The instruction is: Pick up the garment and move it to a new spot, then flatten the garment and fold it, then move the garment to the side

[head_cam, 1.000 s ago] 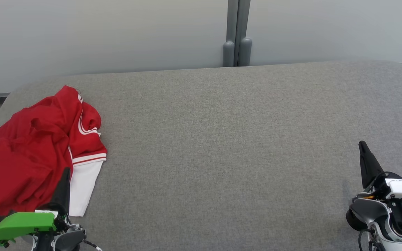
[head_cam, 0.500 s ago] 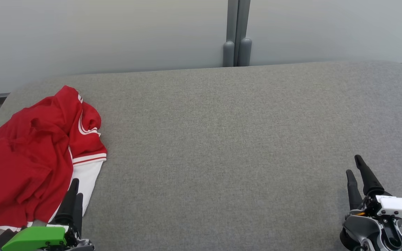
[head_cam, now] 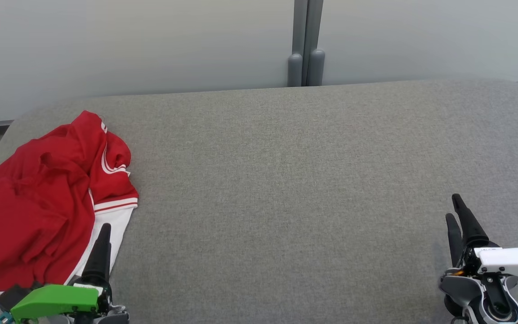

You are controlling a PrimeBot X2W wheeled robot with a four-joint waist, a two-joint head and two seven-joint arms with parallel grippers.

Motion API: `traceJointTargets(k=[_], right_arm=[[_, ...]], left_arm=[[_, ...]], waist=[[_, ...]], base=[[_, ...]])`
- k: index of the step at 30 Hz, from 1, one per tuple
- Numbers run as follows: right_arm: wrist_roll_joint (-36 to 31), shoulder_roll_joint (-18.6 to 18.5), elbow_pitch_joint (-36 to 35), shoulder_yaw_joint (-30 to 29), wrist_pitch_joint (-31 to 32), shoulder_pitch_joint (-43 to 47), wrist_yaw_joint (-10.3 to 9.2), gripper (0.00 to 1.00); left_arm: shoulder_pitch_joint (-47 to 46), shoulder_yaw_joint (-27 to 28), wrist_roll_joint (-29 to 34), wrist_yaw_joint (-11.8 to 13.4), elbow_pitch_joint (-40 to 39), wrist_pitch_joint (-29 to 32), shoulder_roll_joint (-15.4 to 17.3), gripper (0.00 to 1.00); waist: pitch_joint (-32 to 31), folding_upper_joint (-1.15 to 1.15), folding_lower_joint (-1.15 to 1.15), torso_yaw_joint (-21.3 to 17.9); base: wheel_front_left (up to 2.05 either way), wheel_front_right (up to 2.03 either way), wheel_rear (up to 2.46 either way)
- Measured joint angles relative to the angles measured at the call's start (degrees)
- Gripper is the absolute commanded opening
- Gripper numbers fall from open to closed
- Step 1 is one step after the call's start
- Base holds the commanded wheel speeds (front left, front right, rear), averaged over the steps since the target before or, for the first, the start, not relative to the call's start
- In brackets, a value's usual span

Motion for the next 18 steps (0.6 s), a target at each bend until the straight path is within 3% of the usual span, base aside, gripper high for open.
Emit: traceJointTargets(k=[18], right_arm=[[-18.1,-1.6,-5.6,3.4,-3.3,-0.5,-2.01,1.0]], left_arm=[[-0.6,-2.9,17.5,3.1,-4.4,-3.2,1.7,1.0]], waist=[[-0.1,0.0,0.0,0.2]], base=[[0.0,0.0,0.0]])
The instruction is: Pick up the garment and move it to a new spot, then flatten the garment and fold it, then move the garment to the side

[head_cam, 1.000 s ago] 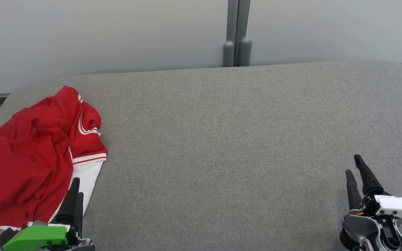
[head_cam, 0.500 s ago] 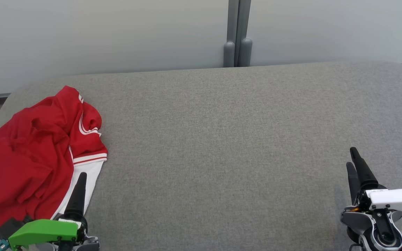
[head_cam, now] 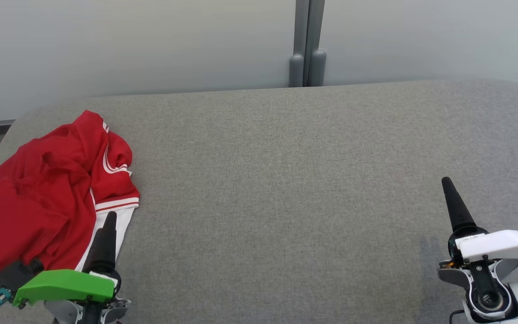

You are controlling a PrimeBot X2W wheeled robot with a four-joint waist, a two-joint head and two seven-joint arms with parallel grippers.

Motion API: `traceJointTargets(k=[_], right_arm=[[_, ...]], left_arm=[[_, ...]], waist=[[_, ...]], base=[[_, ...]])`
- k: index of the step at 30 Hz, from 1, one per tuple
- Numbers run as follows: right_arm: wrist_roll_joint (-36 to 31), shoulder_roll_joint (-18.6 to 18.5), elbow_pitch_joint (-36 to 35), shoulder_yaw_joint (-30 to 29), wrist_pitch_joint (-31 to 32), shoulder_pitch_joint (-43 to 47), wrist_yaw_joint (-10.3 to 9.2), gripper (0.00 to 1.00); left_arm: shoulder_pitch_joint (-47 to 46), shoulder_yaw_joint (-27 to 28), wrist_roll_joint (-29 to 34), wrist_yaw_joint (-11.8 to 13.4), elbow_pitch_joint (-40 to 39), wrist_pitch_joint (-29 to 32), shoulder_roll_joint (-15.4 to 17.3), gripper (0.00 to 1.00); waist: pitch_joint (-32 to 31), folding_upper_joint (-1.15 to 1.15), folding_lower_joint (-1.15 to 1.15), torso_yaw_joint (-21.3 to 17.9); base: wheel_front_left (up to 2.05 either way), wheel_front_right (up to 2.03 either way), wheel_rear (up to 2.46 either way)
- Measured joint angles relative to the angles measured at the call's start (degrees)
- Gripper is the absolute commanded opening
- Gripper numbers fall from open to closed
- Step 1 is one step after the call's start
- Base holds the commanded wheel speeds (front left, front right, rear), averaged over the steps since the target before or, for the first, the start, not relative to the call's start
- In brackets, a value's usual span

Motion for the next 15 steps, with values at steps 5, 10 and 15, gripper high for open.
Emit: traceJointTargets(k=[5,10,15], right_arm=[[-5.5,-0.6,-0.9,1.7,-0.8,0.0,-0.57,1.0],[-9.8,-0.6,-1.6,3.1,-1.7,0.0,-1.51,1.0],[-14.0,-0.7,-2.0,4.1,-2.6,0.1,-2.07,1.0]], left_arm=[[0.0,-1.2,5.6,1.2,-1.2,-0.9,0.8,1.0],[0.0,-1.9,10.4,1.9,-1.9,-1.8,1.3,1.0],[0.1,-2.7,14.8,2.5,-2.6,-2.8,1.5,1.0]], waist=[[0.0,0.0,0.0,0.1],[-0.1,0.0,0.0,0.1],[-0.1,0.0,0.0,0.1]], base=[[0.0,0.0,0.0],[0.0,0.0,0.0],[0.0,0.0,0.0]])
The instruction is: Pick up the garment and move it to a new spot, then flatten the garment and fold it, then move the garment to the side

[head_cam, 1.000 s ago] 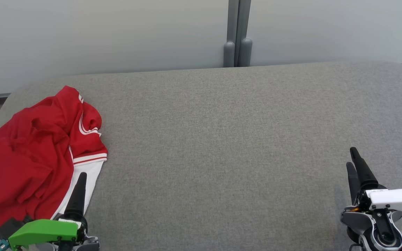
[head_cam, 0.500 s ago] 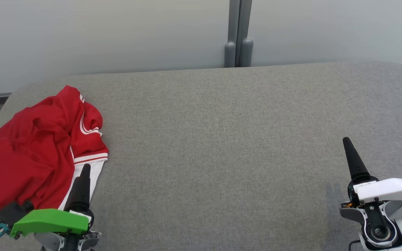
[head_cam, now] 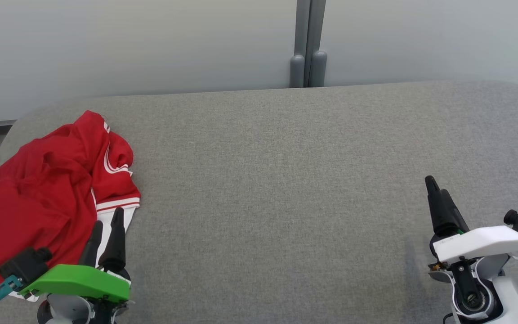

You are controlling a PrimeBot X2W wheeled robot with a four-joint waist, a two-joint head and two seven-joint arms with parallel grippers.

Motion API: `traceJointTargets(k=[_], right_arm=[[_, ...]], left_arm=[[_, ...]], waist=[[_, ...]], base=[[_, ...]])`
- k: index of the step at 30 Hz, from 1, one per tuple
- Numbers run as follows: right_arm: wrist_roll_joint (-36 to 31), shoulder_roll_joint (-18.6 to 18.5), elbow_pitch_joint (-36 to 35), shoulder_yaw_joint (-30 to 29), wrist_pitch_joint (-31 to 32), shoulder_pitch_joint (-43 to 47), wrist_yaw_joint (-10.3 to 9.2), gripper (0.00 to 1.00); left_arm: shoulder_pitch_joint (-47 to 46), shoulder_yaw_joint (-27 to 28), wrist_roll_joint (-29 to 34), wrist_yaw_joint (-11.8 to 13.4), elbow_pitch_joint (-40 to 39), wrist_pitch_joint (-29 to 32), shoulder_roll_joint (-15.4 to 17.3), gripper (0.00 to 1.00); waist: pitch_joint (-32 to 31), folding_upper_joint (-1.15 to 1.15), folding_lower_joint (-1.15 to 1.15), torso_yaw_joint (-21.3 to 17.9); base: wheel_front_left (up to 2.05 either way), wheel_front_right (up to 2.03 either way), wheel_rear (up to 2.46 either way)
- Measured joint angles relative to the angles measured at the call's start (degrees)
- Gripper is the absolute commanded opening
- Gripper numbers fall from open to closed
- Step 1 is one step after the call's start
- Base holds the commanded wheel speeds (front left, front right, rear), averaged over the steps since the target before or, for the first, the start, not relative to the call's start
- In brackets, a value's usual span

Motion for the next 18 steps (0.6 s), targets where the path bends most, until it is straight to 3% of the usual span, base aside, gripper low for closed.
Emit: traceJointTargets(k=[18], right_arm=[[-14.9,-0.9,-2.1,4.0,-3.3,0.1,-2.0,1.0]], left_arm=[[2.6,-1.1,14.2,2.6,-2.3,-3.1,0.0,1.0]], waist=[[-0.2,0.0,0.0,0.1]], base=[[0.0,0.0,0.0]])
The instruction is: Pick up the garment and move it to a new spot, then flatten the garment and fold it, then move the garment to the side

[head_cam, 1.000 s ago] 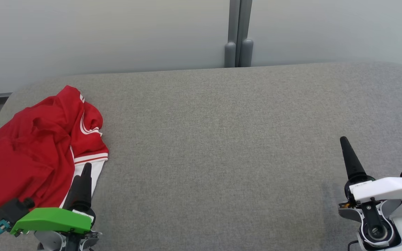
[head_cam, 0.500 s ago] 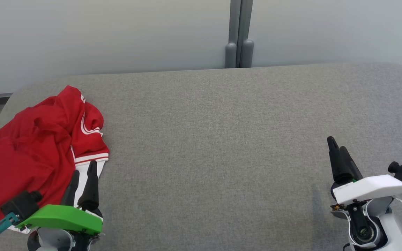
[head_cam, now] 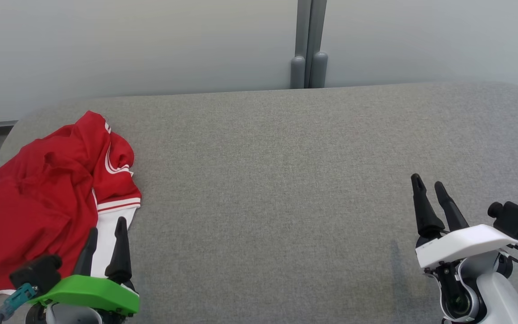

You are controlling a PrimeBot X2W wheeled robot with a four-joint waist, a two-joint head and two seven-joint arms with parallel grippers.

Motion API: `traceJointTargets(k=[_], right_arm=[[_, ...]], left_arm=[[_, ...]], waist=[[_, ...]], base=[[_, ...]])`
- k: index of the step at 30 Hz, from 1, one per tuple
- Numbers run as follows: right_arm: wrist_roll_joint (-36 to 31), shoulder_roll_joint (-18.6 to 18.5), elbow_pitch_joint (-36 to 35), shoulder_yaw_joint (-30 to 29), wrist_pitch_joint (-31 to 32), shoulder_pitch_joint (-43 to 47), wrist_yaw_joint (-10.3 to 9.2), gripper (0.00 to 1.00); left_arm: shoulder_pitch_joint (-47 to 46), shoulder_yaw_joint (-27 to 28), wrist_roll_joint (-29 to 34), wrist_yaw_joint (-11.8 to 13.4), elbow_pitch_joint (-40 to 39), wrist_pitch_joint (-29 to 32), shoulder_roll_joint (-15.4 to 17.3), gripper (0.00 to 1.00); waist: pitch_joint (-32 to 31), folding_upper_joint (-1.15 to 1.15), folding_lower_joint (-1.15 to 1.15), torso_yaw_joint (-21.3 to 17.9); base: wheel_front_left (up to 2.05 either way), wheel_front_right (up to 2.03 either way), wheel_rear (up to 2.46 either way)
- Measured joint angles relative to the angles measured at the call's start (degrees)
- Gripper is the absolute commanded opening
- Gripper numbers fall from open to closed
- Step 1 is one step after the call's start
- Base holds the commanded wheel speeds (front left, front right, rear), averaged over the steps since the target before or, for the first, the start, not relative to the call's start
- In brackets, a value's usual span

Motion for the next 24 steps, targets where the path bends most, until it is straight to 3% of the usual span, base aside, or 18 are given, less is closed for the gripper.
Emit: traceJointTargets(k=[24], right_arm=[[-18.6,-1.0,-1.8,4.0,-4.6,1.0,-1.48,1.0]], left_arm=[[2.4,-1.9,16.1,2.7,-0.5,-4.7,0.0,1.0]], waist=[[-0.2,0.0,0.0,0.0]], base=[[0.0,0.0,0.0]])
